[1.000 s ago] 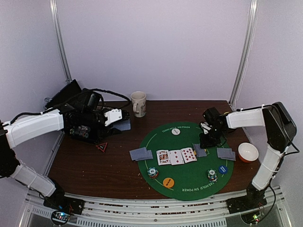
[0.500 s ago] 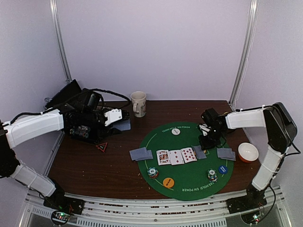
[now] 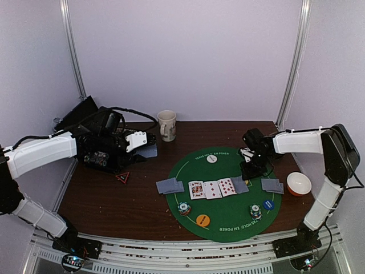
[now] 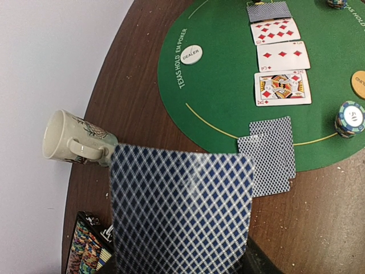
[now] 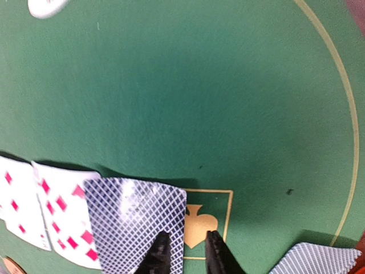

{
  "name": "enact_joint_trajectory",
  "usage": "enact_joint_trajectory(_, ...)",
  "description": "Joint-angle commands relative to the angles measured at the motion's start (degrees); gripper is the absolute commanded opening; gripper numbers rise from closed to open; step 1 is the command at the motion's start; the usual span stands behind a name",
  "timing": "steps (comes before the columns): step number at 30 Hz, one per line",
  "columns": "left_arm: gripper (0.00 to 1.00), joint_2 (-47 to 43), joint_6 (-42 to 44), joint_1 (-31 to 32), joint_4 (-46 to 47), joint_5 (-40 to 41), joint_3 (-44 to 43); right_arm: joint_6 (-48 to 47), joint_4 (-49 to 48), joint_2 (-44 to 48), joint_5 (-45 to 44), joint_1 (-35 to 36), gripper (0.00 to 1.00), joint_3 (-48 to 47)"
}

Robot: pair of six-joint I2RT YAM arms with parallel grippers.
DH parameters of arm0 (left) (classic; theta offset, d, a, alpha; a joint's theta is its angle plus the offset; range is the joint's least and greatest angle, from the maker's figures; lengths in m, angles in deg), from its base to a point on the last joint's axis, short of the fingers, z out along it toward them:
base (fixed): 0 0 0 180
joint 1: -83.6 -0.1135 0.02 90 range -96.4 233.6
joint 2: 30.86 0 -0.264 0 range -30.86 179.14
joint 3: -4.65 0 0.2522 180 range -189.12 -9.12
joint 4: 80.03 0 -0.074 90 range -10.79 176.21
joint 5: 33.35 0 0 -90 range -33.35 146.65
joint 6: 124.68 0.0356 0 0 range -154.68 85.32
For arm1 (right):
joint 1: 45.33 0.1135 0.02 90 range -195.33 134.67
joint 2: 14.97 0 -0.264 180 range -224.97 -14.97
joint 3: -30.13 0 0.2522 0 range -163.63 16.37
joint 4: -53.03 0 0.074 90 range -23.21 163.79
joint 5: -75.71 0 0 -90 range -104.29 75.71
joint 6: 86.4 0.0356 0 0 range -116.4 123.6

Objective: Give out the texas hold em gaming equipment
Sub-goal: Adjust the poker card in the community card area, then pick up the poker card from the face-down deck piles.

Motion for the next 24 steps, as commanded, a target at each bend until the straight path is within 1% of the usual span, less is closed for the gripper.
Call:
enact_joint_trajectory(1, 0.50, -0.48, 0.46, 0.12, 2.08, -0.26, 0.15, 1.15, 2.35, 5.02, -4.16, 2.13, 0.28, -6.35)
enact_joint_trajectory(2, 0.50, -0.41, 0.45, 0.08, 2.03, -0.29, 0.15, 1.11, 1.51, 5.85, -3.69, 3.38, 0.31, -7.57)
enact_joint_trajectory(4, 0.51, -0.39, 0.38, 0.11, 2.07, -0.52, -0.02, 0.94, -2.52, 7.01, 0.61, 7.23, 0.34, -9.55)
enact_joint_trajectory(7, 0.50, -0.47, 0.44, 0.11, 2.04, -0.70, -0.03, 2.63, -14.21, 7.19, 10.80, 13.03, 0.40, -11.62)
enact_joint_trajectory(9, 0.50, -0.52, 0.53, 0.10, 2.04, -0.84, -0.03, 3.54, -21.56, 6.23, 15.22, 17.03, 0.43, -13.17)
enact_joint_trajectory(12, 0.50, -0.56, 0.51, 0.07, 2.06, -1.08, -0.18, 6.99, -33.95, 4.06, 19.21, 21.26, 0.47, -14.01)
enact_joint_trajectory(16, 0.51, -0.78, 0.53, 0.04, 2.05, -1.19, -0.20, 13.65, -46.46, -0.70, 21.18, 23.09, 0.52, -15.06)
enact_joint_trajectory(19, 0.51, -0.72, 0.51, 0.07, 2.03, -1.20, -0.33, 15.36, -49.44, -5.25, 21.72, 24.17, 0.55, -18.29)
enact_joint_trajectory(22, 0.50, -0.78, 0.59, 0.10, 2.05, -1.09, -0.28, 15.18, -49.37, -9.21, 22.02, 25.06, 0.58, -21.83)
enact_joint_trajectory(24, 0.50, -0.90, 0.47, 0.05, 2.05, -1.05, -0.21, 15.69, -49.36, -10.84, 22.10, 25.19, 0.58, -23.07)
